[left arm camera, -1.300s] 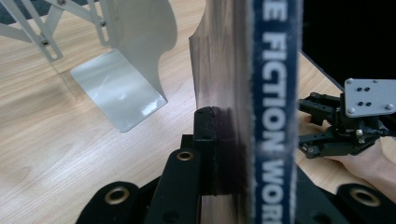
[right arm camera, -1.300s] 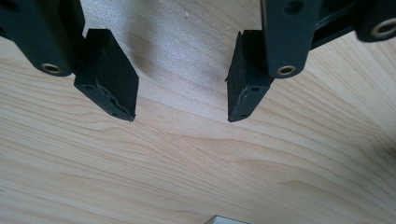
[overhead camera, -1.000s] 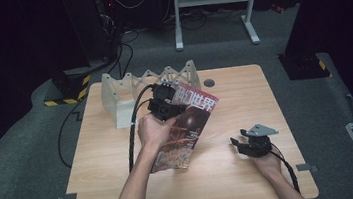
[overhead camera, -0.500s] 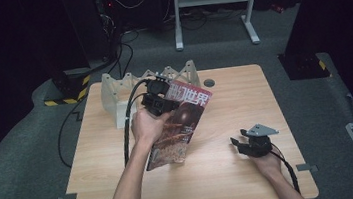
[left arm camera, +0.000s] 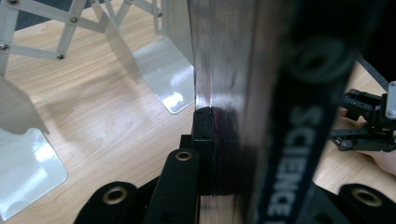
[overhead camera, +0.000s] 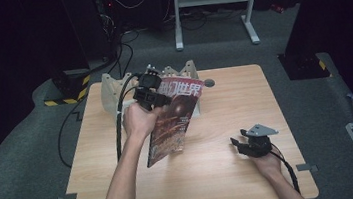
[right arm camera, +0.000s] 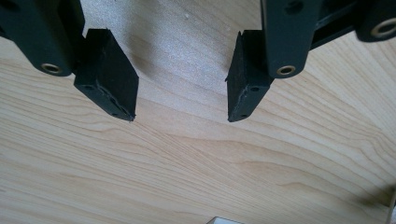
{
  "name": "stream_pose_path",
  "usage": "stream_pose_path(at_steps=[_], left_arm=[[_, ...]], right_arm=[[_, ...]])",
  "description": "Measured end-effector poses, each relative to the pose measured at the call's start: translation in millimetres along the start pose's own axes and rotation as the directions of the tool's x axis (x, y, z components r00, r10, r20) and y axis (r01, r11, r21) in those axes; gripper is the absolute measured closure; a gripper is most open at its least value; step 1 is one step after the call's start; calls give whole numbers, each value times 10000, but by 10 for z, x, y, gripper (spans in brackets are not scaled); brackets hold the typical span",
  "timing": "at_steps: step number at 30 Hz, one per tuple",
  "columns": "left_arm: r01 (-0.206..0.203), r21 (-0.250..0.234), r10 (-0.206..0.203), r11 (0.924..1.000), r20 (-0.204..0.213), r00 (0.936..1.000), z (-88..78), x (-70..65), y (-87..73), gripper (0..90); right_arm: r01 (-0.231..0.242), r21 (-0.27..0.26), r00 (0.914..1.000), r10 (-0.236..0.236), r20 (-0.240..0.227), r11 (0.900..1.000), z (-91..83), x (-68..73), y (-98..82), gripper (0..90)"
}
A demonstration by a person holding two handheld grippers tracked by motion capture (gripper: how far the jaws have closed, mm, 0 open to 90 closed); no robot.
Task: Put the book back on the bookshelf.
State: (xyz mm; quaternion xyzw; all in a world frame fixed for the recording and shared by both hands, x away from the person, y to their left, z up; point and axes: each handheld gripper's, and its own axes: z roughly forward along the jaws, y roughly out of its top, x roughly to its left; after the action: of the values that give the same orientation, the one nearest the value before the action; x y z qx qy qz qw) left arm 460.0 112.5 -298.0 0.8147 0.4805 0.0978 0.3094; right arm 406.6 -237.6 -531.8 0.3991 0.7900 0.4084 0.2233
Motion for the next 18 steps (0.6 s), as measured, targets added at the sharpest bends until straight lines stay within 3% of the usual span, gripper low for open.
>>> stream_pose_path(at_steps=[9,18], left_arm=[[309,332,-301,9990,-238,9993,-35,117,32,824],[614,236,-603,9978,-444,9972,-95,208,39,822]], right_arm=[[33,5,10000,-33,13,10000,1,0,0,436],[62,7,10000,-62,19,10000,3,0,0,436]])
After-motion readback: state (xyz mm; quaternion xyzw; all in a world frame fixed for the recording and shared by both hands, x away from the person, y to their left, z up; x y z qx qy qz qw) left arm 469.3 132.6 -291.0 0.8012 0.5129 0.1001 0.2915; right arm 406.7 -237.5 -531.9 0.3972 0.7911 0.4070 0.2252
